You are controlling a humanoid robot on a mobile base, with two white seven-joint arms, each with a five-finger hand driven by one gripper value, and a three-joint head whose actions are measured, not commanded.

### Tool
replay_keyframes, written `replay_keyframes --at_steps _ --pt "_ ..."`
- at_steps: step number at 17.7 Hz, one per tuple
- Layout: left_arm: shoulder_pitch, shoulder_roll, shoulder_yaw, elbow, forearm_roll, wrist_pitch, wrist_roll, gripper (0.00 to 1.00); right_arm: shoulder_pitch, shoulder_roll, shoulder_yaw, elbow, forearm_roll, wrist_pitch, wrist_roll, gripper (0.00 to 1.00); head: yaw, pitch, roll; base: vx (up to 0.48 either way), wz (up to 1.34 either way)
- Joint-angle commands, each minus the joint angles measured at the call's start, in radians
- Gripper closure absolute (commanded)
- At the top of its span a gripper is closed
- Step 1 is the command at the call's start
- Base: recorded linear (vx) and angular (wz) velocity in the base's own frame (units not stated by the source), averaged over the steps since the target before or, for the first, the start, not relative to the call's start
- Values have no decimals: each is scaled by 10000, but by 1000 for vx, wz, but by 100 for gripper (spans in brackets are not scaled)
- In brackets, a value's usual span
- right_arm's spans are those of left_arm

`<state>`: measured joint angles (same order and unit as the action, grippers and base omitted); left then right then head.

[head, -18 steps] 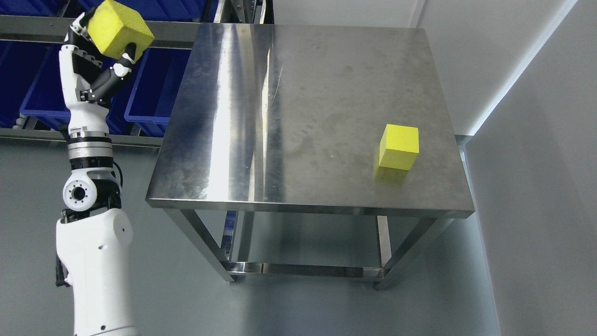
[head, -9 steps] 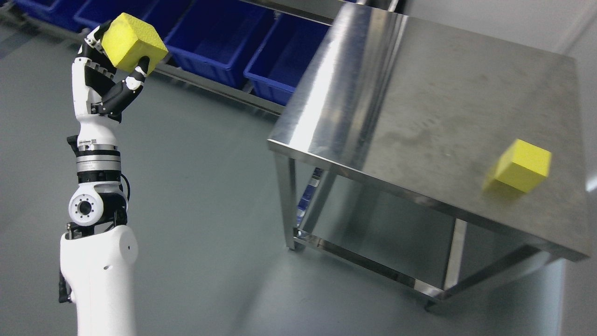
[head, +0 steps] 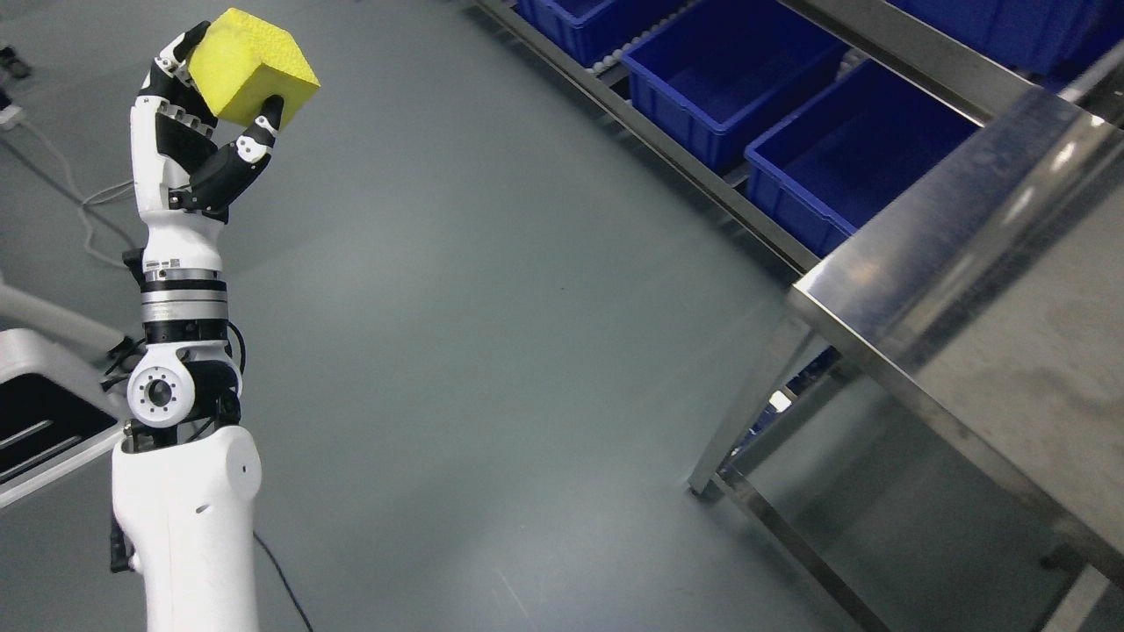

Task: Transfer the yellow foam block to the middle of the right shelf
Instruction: 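Hold the cube raised in the left hand while turning toward the bins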

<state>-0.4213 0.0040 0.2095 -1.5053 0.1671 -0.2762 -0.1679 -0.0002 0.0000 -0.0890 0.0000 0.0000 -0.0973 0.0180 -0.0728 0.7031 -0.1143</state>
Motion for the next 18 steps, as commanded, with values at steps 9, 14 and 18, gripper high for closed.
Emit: replay_keyframes --at_steps 9,14,18 --pt "-36 134 -101 -364 1 1 53 54 -28 -175 0 -174 0 7 4 0 0 0 0 11 427" --pt "-21 134 22 -379 1 1 37 54 -28 -175 0 -174 0 7 4 0 0 0 0 53 176" --pt "-6 134 22 -395 1 1 7 54 -28 -175 0 -174 0 7 4 0 0 0 0 54 208"
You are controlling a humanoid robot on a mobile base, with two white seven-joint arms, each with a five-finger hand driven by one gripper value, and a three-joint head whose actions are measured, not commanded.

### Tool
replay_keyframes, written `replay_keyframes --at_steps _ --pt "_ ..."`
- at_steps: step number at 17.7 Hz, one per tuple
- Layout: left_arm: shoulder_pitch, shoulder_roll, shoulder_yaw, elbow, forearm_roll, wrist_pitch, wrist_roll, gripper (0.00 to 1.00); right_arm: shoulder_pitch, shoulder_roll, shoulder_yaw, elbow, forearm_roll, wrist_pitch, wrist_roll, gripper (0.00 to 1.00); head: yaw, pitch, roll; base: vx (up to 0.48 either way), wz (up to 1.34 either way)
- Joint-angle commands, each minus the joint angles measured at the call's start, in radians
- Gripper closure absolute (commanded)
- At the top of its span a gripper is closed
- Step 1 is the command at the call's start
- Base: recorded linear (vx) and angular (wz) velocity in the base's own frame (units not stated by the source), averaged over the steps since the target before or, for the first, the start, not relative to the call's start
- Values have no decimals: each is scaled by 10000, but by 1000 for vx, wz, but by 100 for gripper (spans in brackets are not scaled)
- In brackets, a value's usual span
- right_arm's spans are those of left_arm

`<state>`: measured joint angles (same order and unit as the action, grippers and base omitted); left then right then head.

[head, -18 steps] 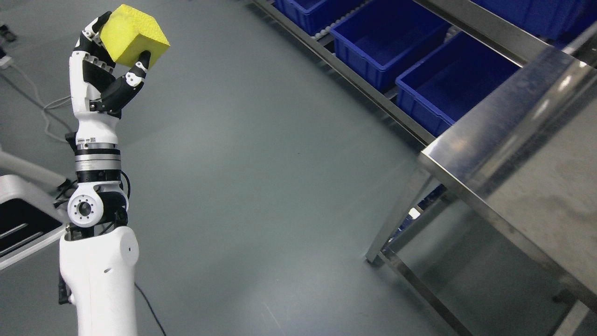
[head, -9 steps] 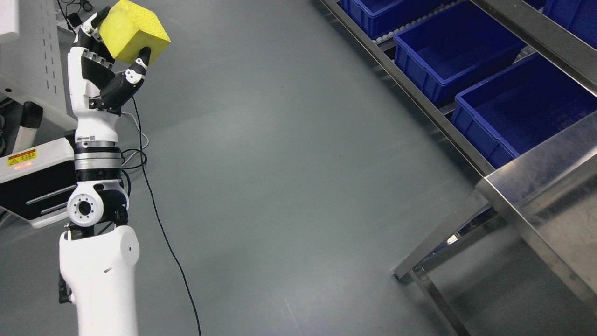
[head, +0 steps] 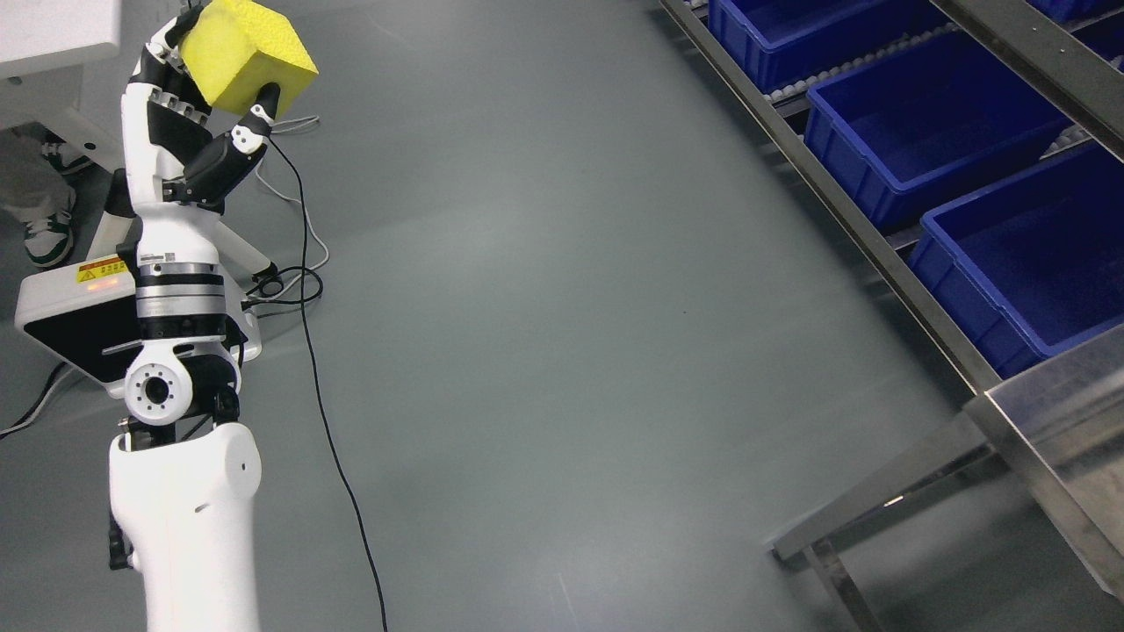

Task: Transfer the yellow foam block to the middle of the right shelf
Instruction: 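Hold the cube raised in the left hand while turning toward the bins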

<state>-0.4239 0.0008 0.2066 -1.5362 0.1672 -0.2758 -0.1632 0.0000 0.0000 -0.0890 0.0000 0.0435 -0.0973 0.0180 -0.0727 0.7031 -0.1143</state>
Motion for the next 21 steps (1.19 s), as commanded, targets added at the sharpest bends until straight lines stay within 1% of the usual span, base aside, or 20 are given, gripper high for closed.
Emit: replay_keyframes --at_steps 1,11,21 --pt "20 167 51 -86 0 -3 -40 54 -30 -175 0 -175 -435 7 4 0 0 0 0 85 202" --pt "204 167 -71 -101 0 -33 -101 54 -15 -175 0 -175 -450 7 4 0 0 0 0 120 131" --pt "143 167 -87 -178 -15 -33 -86 54 -30 -175 0 -175 -435 7 4 0 0 0 0 249 -14"
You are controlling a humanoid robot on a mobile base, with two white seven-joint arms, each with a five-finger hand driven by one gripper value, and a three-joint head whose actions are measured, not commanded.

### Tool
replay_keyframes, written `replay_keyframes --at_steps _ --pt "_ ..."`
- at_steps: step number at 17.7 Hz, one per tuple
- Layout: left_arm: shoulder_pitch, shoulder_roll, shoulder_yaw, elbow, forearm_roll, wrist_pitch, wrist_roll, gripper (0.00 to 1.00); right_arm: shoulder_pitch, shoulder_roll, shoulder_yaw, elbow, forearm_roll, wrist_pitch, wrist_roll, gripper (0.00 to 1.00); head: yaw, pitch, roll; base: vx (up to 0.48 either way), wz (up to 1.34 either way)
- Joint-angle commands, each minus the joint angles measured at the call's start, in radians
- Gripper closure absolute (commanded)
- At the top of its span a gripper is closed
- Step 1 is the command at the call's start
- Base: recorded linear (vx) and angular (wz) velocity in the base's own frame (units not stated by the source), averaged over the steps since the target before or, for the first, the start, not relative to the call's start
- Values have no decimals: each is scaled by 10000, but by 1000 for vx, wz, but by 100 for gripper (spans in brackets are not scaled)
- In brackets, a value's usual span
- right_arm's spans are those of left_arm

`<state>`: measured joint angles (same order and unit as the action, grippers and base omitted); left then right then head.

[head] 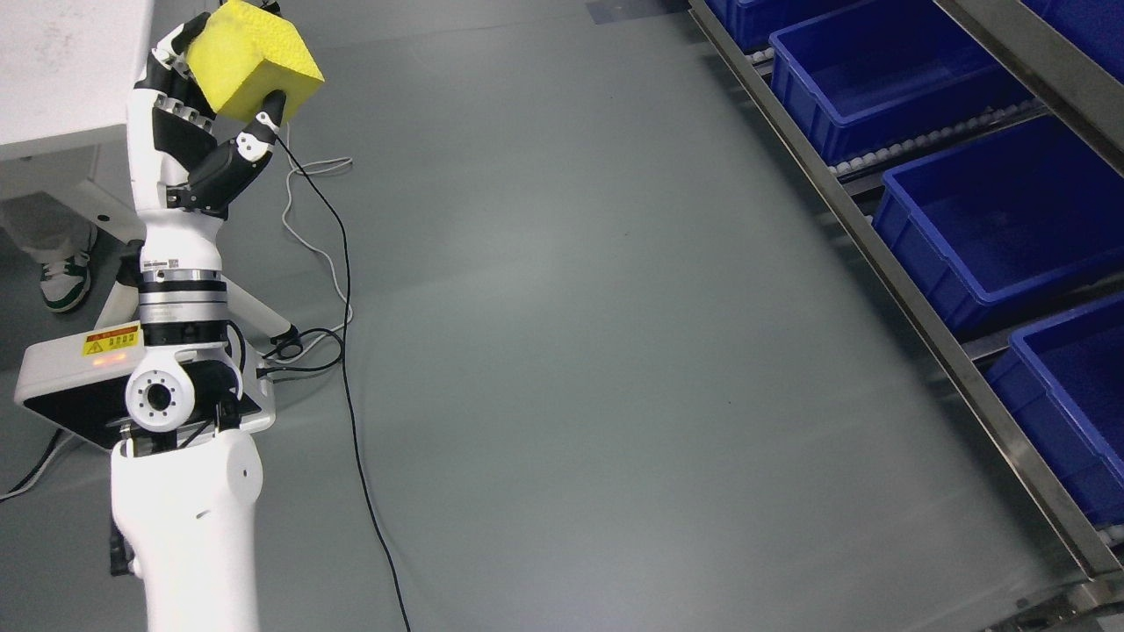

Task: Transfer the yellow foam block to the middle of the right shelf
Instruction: 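Hold the cube raised in the left hand while turning toward the bins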

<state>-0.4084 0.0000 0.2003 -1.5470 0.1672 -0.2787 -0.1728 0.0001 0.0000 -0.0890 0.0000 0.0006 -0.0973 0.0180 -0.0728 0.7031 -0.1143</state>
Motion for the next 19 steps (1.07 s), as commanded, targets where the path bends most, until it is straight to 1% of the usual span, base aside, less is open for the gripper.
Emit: replay_keyframes --at_steps 1,9,19 --pt "-12 175 -24 -70 -16 -5 25 54 -16 -175 0 -175 -6 7 4 0 0 0 0 304 -32" --pt "-42 175 -9 -177 -16 -5 25 54 -32 -175 0 -175 -6 7 4 0 0 0 0 304 43" --pt "-42 175 52 -177 -15 26 -6 54 -32 -175 0 -175 -6 7 4 0 0 0 0 366 77"
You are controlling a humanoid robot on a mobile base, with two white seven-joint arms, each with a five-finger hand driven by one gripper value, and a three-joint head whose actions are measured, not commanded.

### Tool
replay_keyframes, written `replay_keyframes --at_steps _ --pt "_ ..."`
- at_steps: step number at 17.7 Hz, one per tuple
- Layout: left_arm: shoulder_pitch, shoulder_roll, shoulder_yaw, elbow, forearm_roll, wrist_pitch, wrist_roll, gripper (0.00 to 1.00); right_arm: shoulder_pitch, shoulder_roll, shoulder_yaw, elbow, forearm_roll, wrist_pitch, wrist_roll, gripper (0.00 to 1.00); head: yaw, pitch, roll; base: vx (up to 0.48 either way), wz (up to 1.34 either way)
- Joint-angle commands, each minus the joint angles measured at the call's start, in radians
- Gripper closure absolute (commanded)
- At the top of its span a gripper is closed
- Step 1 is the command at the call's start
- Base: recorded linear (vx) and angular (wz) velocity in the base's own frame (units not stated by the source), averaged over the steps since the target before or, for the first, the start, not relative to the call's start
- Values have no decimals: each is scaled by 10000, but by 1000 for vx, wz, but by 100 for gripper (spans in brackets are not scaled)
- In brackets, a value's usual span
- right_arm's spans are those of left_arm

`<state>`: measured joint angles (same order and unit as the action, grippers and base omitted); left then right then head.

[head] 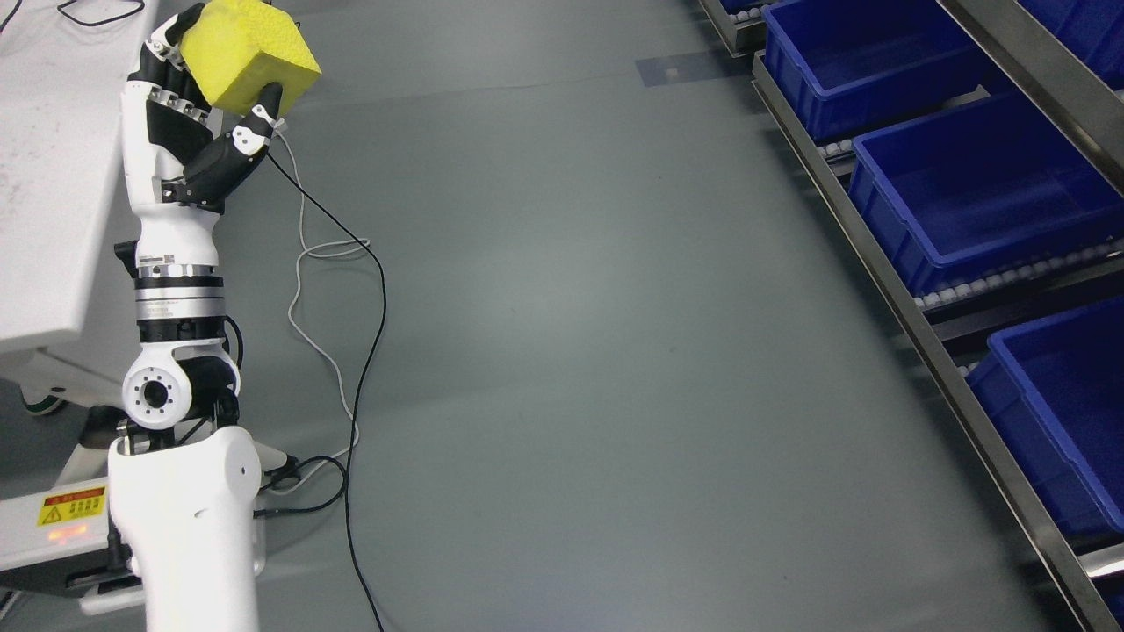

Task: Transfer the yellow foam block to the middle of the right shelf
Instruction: 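Hold the cube raised in the left hand while turning toward the bins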

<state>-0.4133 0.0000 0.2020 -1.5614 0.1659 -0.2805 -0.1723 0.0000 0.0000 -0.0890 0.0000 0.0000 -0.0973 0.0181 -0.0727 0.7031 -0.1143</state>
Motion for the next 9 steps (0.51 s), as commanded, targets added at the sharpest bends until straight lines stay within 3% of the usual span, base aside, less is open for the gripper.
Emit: replay_keyframes --at_steps 1,9 --pt "22 175 36 -33 -2 44 -10 54 -30 -175 0 -175 0 7 4 0 0 0 0 395 0" --pt "22 175 5 -33 13 44 -10 54 -15 -175 0 -175 0 7 4 0 0 0 0 408 0"
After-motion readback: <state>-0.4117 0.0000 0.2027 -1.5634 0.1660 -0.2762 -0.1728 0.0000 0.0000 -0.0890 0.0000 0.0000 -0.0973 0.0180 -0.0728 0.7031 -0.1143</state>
